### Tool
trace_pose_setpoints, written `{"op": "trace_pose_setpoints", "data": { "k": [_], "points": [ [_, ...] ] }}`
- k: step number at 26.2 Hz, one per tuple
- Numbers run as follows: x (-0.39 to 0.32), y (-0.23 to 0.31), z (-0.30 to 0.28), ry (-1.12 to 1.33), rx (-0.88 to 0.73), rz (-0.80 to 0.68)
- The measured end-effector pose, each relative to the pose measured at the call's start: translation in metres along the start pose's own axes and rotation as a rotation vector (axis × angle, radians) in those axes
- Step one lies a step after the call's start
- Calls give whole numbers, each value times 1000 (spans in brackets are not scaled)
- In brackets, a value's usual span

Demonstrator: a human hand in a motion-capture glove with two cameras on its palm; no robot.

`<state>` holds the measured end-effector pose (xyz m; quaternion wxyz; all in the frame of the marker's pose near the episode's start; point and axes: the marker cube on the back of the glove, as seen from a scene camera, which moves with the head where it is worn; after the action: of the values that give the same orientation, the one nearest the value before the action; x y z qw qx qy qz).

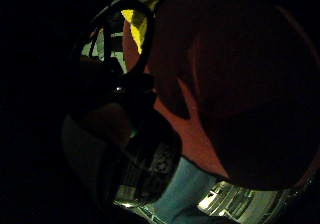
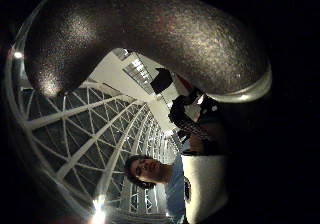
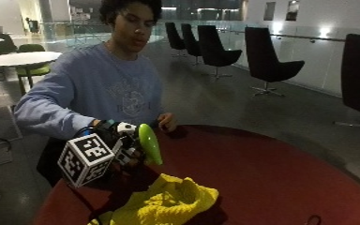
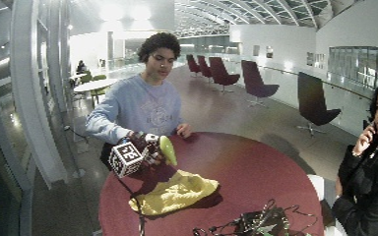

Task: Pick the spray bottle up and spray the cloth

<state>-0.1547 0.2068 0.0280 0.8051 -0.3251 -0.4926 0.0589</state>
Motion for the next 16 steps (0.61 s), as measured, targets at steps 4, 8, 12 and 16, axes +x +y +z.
{"op": "trace_pose_setpoints", "data": {
  "k": [4, 8, 12, 16],
  "points": [
    [0, -1, 0, 3, -6, 6],
    [-1, -1, 1, 0, -13, 9],
    [-1, -2, 1, -2, -11, 4],
    [-3, -1, 5, -11, -13, -20]
  ]
}}
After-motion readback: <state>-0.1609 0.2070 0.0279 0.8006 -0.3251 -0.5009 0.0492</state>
